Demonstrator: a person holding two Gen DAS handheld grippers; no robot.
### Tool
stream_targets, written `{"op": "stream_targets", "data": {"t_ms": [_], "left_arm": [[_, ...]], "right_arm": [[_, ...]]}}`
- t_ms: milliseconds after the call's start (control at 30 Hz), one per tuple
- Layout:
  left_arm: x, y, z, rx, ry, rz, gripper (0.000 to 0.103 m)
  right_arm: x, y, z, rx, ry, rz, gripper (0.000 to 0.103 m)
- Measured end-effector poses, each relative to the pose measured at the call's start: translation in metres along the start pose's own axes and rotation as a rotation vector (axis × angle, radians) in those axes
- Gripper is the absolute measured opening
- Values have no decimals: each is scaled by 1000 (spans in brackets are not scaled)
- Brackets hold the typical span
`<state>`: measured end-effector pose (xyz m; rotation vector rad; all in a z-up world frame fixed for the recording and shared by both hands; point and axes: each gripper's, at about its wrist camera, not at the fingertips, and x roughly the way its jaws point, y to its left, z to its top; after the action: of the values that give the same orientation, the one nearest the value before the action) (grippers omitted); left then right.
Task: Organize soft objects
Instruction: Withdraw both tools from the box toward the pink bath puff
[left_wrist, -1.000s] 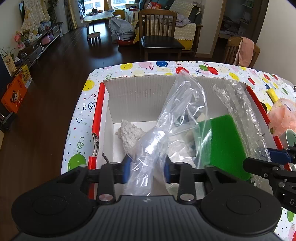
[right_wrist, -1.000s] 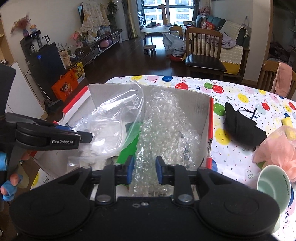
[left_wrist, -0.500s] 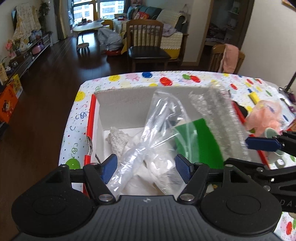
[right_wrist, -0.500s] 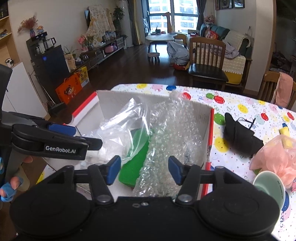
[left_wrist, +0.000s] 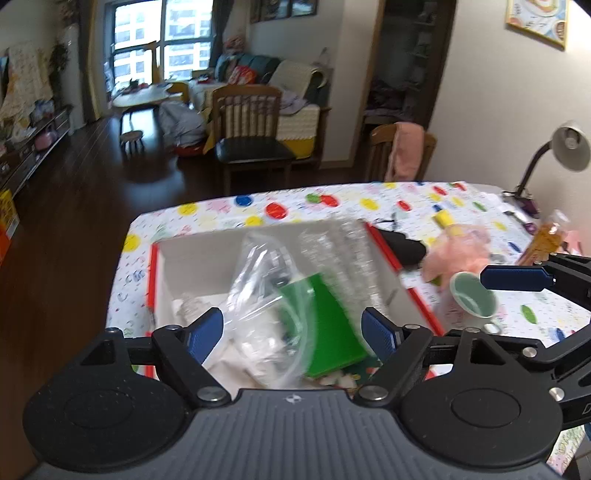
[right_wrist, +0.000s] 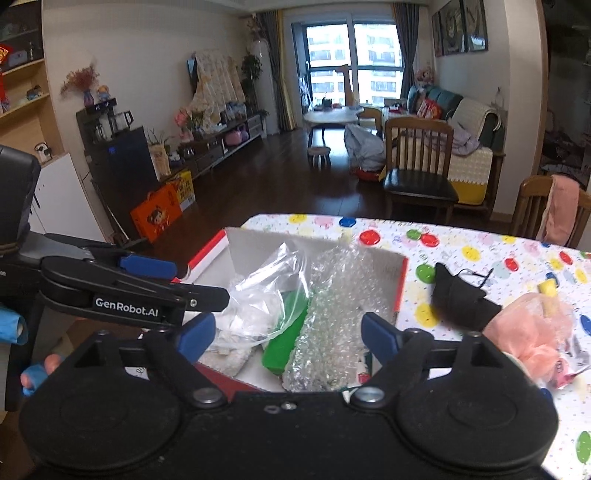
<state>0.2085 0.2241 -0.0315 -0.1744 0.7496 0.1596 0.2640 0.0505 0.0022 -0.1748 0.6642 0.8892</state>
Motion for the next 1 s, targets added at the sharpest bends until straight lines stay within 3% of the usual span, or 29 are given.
{"op": "stream_targets", "data": {"t_ms": [333, 700, 1000], "left_arm": [[-11, -46, 6, 19, -8, -100, 85], [10, -124, 13, -8, -13, -182, 86], [39, -192, 30, -1, -19, -217, 101]], "right_arm": [[-53, -41, -13, 50, -61, -28, 100], [-99, -128, -38, 55, -54, -93, 103], [-102, -207, -57, 62, -17, -158, 103]]}}
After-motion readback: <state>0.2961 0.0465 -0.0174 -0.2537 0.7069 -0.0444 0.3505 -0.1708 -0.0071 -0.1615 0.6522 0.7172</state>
